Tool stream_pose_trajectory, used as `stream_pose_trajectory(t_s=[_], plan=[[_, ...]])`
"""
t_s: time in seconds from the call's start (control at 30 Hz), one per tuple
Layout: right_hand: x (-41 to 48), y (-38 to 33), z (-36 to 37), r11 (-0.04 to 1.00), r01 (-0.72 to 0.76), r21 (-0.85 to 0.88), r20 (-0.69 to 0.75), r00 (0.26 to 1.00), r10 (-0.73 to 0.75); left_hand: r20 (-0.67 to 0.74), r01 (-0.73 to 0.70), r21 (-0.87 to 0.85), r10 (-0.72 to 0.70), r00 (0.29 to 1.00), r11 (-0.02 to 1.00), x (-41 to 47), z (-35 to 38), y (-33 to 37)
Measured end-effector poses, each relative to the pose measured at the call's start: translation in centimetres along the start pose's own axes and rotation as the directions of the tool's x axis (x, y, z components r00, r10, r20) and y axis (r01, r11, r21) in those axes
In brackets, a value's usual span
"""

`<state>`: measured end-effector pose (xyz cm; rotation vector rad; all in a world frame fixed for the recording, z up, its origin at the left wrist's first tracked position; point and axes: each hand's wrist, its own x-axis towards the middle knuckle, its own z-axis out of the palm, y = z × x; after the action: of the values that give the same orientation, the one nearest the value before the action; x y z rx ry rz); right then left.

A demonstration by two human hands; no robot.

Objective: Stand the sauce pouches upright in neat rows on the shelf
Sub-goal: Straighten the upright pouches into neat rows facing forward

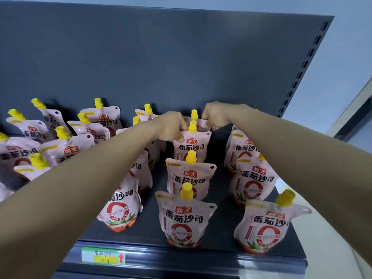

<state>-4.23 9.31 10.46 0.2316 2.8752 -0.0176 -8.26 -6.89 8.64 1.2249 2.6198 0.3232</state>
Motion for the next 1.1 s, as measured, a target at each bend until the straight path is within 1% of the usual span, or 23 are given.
stream_pose_trajectory(t_s=[0.1,0.23,0.3,0.43,0.6,0.73,0.87,1.1], plan=[[0.7,0.2,0.1,1.0,0.028,0.0,0.009,1.0,-0.028,-0.001,-0.011,-0.054,0.011,1.0,0.998,0.3,0.2,0.1],[1.1,0.5,-0.2,0.998,0.018,0.059,0.033,0.999,-0.02,-0.002,0.002,-0.097,-0.002,1.0,0.995,0.2,0.4,0.2],[1.1,0.5,-0.2,0.998,0.018,0.062,0.026,0.999,-0.019,0.002,0.011,-0.096,-0.011,1.0,0.995,0.1,0.3,-0.2],[1.0,0.1,-0.2,1.0,0.0,0.008,-0.003,1.0,0.0,0.01,0.043,-0.072,-0.042,0.999,0.997,0.0,0.4,-0.7],[0.8,0.2,-0.2,1.0,0.0,0.002,-0.019,1.0,0.0,0.042,0.045,-0.088,-0.041,0.998,0.995,0.2,0.3,-0.5],[0.7,0.4,-0.1,0.999,0.007,0.04,-0.02,1.0,-0.006,0.026,0.032,-0.072,-0.03,0.999,0.997,0.3,0.4,-0.4],[0.7,0.9,0.1,0.991,-0.021,0.131,-0.008,1.0,0.022,-0.003,0.03,-0.059,-0.031,1.0,0.998,0.4,0.4,-0.4],[0.8,0.8,0.4,0.979,-0.049,0.196,-0.026,0.998,0.055,0.048,0.031,-0.063,-0.028,0.998,0.998,0.1,0.4,-0.3]])
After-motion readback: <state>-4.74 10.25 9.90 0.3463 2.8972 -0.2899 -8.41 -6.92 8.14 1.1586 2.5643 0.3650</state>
